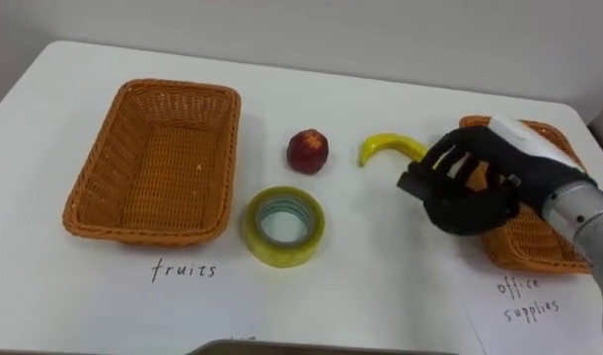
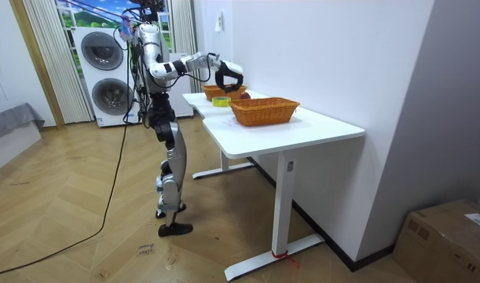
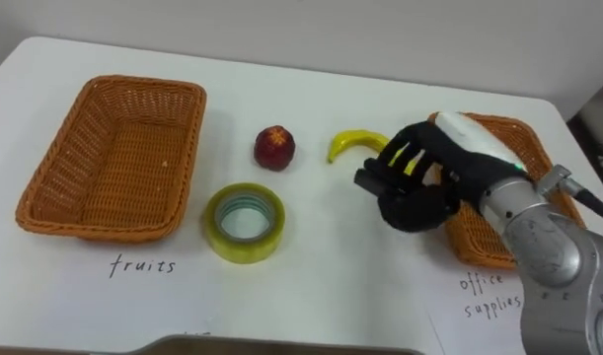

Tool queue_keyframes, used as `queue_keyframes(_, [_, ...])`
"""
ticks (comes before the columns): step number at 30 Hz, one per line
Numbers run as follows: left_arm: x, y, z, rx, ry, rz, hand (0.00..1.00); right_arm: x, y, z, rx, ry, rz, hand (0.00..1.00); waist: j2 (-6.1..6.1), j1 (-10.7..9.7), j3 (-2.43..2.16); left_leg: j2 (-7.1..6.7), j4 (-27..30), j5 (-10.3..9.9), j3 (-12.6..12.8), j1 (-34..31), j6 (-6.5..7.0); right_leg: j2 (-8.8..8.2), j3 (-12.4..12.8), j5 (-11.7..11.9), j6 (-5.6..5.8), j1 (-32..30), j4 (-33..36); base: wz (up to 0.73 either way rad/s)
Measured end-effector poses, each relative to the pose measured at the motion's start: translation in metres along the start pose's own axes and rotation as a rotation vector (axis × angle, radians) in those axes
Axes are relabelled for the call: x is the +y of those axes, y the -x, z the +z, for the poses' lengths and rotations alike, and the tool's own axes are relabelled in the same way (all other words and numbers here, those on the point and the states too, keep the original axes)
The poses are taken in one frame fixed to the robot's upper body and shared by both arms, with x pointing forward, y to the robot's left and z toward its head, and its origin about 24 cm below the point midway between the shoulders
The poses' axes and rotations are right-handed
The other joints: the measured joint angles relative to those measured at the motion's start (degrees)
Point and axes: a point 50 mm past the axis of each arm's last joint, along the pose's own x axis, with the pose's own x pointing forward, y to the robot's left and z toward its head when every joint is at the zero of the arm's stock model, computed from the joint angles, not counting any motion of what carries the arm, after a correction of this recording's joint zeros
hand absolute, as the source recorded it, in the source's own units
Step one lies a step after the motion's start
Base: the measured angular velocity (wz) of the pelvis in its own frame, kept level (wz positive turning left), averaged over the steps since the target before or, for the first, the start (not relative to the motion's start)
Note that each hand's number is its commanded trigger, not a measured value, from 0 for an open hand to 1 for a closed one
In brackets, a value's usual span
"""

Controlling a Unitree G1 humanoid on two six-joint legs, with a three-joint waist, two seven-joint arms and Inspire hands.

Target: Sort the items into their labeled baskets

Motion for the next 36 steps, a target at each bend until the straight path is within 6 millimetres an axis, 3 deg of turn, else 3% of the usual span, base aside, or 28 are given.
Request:
queue_keyframes(10, [-0.002, 0.001, -0.009, 0.023, 0.024, -0.008, 0.00, -0.017, -0.002, 0.005, -0.051, -0.062, -0.170, 1.00, 0.94, -0.6, 0.03, 0.00, 0.0, 0.0, 0.0, 0.4, 0.00, -0.01, -0.4, 0.0, 0.00, 0.2, 0.0, 0.00])
queue_keyframes(24, [0.004, 0.003, -0.017, 0.042, 0.059, 0.003, 0.00, -0.038, 0.006, -0.001, -0.097, -0.177, -0.423, 1.00, 0.68, -2.8, -0.13, 0.01, -0.1, 0.0, -0.2, 0.4, 0.00, -0.03, -0.6, 0.0, 0.01, 0.5, 0.0, 0.00])
queue_keyframes(36, [0.008, 0.004, -0.019, 0.044, 0.077, 0.004, 0.00, -0.041, 0.006, -0.028, 0.011, -0.226, -0.535, 1.00, 0.48, -4.8, -0.24, 0.02, -0.1, 0.0, -0.1, 0.4, 0.00, -0.03, -0.5, 0.0, 0.00, 0.1, 0.1, -0.01])
